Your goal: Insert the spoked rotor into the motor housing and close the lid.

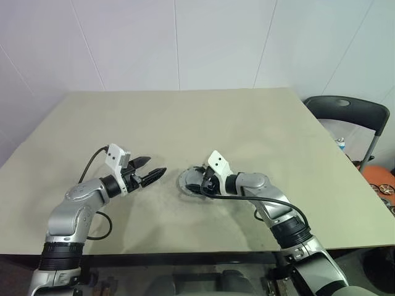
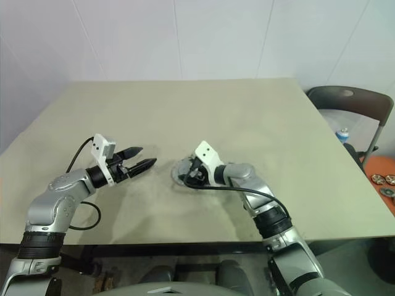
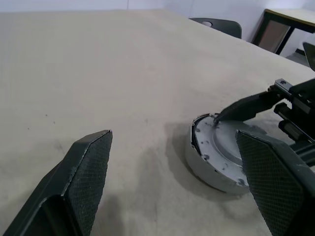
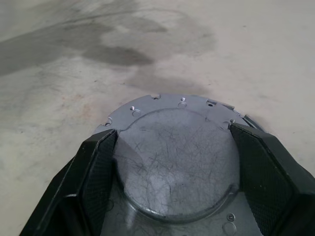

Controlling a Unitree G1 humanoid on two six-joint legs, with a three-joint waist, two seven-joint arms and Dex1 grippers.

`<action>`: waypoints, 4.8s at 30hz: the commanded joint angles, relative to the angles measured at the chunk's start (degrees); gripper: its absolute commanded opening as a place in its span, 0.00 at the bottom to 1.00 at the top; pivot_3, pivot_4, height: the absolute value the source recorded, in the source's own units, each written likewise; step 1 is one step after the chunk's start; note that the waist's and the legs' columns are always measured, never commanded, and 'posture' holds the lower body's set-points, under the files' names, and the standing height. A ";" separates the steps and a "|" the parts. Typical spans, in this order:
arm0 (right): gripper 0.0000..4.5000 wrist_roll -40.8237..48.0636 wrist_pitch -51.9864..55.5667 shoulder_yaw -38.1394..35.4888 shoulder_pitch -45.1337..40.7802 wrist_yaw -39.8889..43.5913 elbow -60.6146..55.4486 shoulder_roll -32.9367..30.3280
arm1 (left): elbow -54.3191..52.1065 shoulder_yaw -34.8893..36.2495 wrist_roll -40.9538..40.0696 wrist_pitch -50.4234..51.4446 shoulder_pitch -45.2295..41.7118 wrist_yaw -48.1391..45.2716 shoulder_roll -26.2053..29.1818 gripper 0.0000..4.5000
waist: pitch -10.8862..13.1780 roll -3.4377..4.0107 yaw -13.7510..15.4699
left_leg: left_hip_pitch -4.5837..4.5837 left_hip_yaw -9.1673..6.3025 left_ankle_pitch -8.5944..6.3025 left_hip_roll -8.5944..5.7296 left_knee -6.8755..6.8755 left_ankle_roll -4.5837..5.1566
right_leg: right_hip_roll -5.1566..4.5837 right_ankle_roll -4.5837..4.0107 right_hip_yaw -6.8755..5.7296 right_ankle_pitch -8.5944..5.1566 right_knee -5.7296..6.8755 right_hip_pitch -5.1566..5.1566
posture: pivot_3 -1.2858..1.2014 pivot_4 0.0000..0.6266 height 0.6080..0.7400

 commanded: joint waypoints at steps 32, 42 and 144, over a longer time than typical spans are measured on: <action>0.72 2.34 -3.77 -4.22 2.22 -6.74 0.05 4.54 | -2.94 0.83 -0.65 -0.16 -0.23 0.26 0.33 0.95 | 0.01 0.01 -0.13 | -0.01 0.01 0.00 0.00 0.00 0.00 | 0.01 0.01 0.02 0.01 0.04 -0.04 | 0.52 0.00 1.00; 0.72 0.58 -6.45 -2.99 1.61 -4.79 1.69 2.45 | -2.94 0.67 -0.76 -0.02 -0.64 0.28 0.15 0.95 | 0.01 0.01 -0.05 | -0.01 0.01 0.00 0.00 0.01 0.00 | 0.01 0.01 0.01 0.01 0.04 -0.04 | 0.52 0.00 1.00; 0.72 3.57 -6.24 -4.81 1.74 5.79 4.81 2.03 | -3.94 1.76 -1.21 -0.12 0.05 2.15 0.04 0.95 | -0.09 0.09 -0.17 | 0.55 -0.02 -0.23 0.02 -0.12 0.33 | 0.00 0.16 0.04 -0.11 -0.22 0.56 | 0.52 0.00 1.00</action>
